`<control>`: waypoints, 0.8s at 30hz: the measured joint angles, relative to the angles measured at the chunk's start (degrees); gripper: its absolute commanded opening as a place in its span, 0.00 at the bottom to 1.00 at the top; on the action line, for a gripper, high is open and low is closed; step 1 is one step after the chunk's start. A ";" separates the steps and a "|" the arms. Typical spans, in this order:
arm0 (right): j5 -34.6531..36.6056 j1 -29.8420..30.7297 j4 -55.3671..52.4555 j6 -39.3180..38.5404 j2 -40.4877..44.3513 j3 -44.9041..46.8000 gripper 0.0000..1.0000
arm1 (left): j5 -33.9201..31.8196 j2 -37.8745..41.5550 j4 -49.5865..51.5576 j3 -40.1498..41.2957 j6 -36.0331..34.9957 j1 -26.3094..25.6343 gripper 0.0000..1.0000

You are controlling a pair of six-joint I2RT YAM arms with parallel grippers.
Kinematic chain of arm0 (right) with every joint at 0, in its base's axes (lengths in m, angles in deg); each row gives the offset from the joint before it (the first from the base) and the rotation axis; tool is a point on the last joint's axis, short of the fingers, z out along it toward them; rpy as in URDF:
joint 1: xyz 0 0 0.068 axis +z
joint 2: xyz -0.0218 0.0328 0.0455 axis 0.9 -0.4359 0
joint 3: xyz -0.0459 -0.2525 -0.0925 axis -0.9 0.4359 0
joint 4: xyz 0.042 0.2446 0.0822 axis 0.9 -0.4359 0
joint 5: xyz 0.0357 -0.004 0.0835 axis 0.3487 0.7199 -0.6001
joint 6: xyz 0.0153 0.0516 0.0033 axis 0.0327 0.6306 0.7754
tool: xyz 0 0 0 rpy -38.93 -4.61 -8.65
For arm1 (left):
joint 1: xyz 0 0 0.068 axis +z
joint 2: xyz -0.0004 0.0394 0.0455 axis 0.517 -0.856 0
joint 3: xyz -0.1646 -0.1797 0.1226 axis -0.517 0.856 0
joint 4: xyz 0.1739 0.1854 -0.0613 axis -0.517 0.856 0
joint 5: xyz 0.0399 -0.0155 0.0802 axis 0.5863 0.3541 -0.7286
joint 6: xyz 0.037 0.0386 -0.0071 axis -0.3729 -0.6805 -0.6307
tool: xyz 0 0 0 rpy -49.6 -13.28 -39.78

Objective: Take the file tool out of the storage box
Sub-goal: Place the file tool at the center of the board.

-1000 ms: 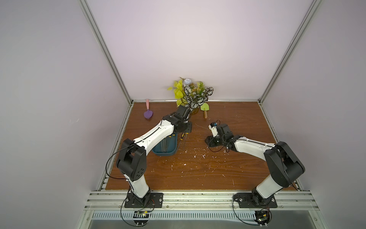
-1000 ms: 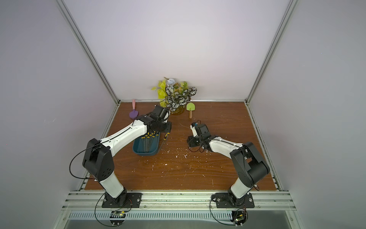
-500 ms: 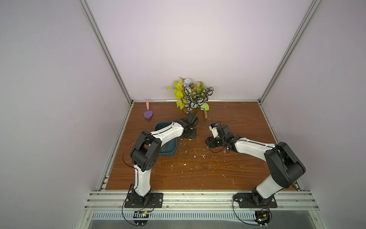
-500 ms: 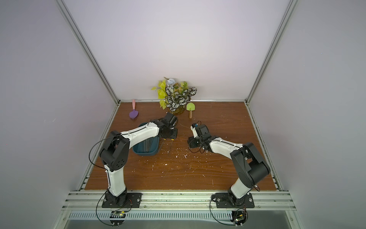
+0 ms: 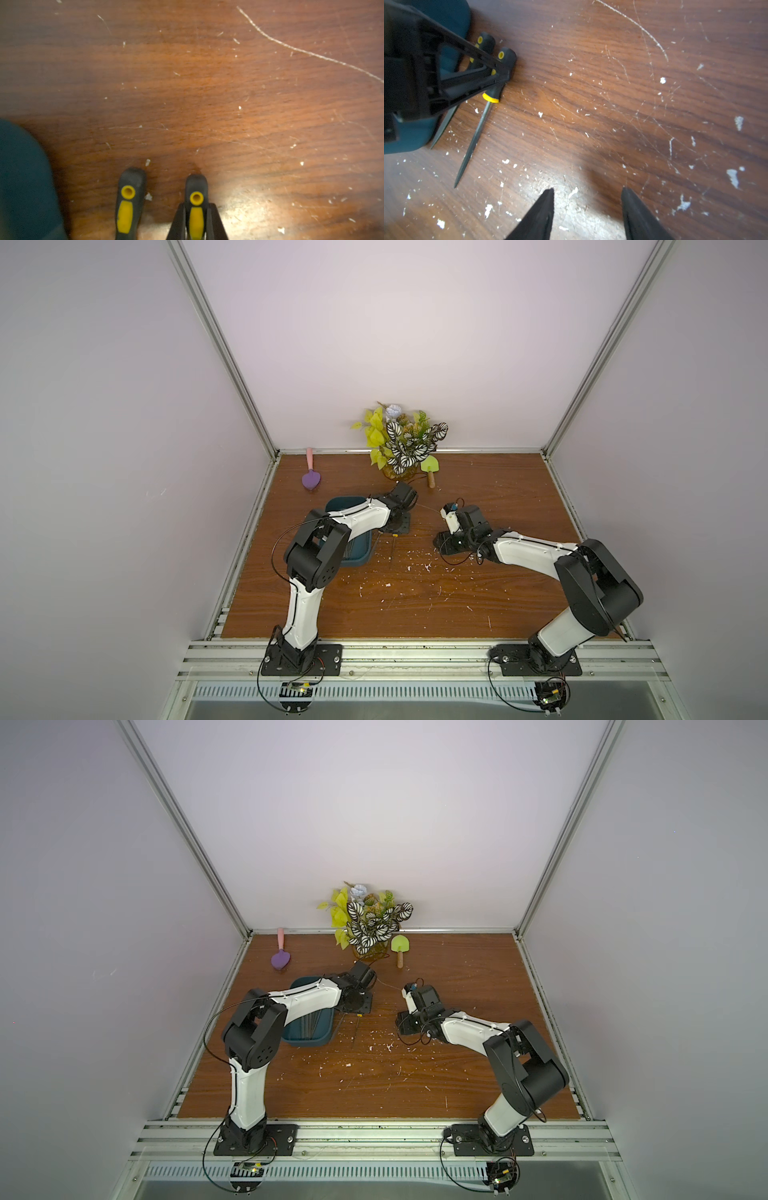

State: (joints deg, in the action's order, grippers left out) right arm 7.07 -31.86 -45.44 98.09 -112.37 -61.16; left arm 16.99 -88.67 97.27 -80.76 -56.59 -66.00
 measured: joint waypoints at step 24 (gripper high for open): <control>0.83 0.00 0.37 0.00 0.37 0.35 0.57 | -2.43 -0.85 -0.79 0.00 -0.76 2.38 0.42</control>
State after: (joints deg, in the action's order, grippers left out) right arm 7.90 -31.86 -45.07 98.09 -112.00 -60.81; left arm 14.56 -89.52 96.48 -80.76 -57.36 -63.62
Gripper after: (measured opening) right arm 0.573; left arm 0.357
